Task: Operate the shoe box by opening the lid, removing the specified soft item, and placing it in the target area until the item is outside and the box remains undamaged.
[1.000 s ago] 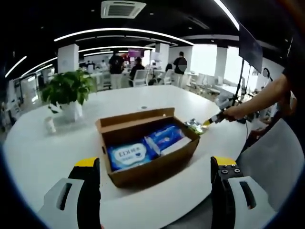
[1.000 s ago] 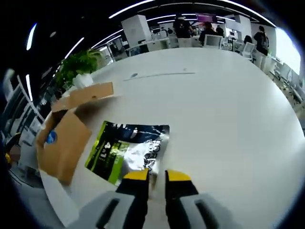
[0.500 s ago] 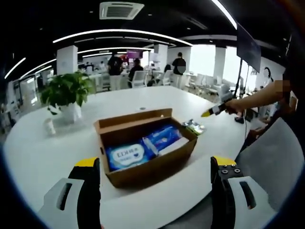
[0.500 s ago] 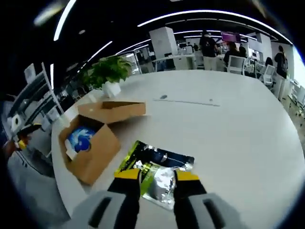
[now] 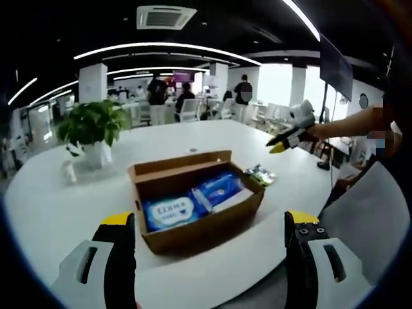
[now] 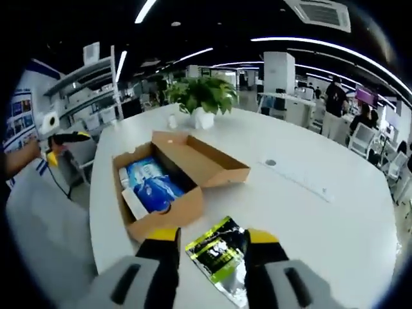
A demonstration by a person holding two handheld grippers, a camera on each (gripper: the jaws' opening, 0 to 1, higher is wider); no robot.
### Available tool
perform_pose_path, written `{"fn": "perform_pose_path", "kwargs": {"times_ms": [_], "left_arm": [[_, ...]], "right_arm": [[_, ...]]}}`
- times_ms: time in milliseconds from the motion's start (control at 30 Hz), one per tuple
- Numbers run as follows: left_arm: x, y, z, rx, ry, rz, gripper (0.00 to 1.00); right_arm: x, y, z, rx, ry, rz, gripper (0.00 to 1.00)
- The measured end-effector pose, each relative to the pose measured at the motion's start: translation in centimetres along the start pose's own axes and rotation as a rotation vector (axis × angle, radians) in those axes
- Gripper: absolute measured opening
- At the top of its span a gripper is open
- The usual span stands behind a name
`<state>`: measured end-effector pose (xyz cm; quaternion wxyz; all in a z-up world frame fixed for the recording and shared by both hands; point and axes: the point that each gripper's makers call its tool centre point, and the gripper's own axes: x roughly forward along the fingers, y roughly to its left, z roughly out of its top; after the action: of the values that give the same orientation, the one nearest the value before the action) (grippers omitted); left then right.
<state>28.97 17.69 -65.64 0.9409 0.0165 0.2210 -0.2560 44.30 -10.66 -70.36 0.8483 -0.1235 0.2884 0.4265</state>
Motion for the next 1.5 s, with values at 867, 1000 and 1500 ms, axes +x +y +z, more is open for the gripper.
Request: {"fn": "perform_pose_path", "kwargs": {"times_ms": [867, 1000, 1500], "left_arm": [[-1.6, -0.8, 0.1, -0.021, -0.022, 0.033, 1.0], [-1.9, -0.7, -0.1, -0.023, -0.021, 0.04, 1.0], [-2.2, -0.8, -0.4, -0.012, -0.018, 0.043, 1.0]], "right_arm": [[6.4, 5.5, 3.6, -0.337, 0.069, 0.197, 0.41], [7.5, 6.1, 3.7, -0.374, 0.081, 0.221, 0.4], [11.1, 7.2, 2.7, -0.466, 0.16, 0.293, 0.37]]}}
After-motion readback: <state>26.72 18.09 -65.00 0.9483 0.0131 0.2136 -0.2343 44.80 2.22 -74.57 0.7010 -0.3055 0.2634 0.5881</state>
